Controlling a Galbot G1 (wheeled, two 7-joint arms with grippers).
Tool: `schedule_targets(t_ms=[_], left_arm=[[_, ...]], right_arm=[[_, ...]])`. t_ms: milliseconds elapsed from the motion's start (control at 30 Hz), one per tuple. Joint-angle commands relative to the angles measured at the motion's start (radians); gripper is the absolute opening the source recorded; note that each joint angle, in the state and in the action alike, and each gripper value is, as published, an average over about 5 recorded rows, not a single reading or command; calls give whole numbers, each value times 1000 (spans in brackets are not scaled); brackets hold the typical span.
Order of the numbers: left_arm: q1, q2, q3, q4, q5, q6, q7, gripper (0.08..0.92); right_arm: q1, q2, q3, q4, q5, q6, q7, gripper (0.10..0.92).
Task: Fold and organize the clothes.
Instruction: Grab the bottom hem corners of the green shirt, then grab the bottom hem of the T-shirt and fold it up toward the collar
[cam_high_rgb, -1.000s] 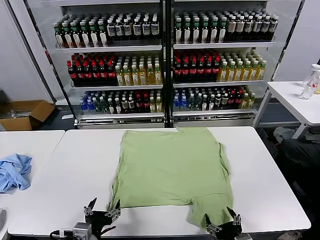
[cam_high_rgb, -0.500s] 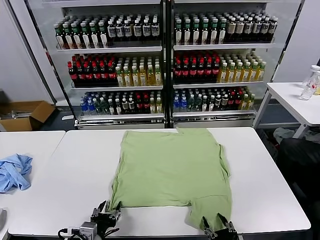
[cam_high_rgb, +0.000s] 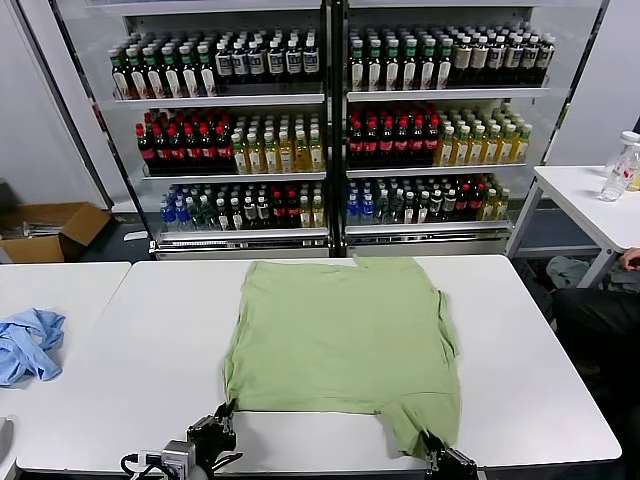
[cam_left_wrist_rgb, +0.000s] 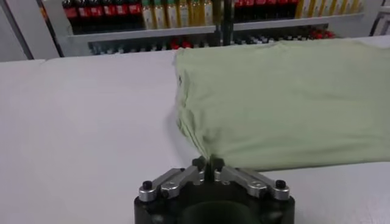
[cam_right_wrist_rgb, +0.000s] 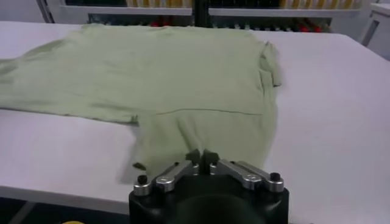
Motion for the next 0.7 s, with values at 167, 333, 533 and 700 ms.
schedule_targets(t_ms=[167,333,533,700], left_arm=[[13,40,-85,-185,-136,-96,3,84],[-48,97,-120,-155,-197,-107,-2,84],[-136,153,-89,-70,-218,-110,-3,84],[-252,181,6,60,-174,-110,-2,84]], right_arm=[[172,-99,70,84,70,68,-2,110],[325,-136,26,27,97,72,0,110],[539,-151,-87,-111,90,68,-6,110],[724,-132,-232,-264,27,72,-22,110]])
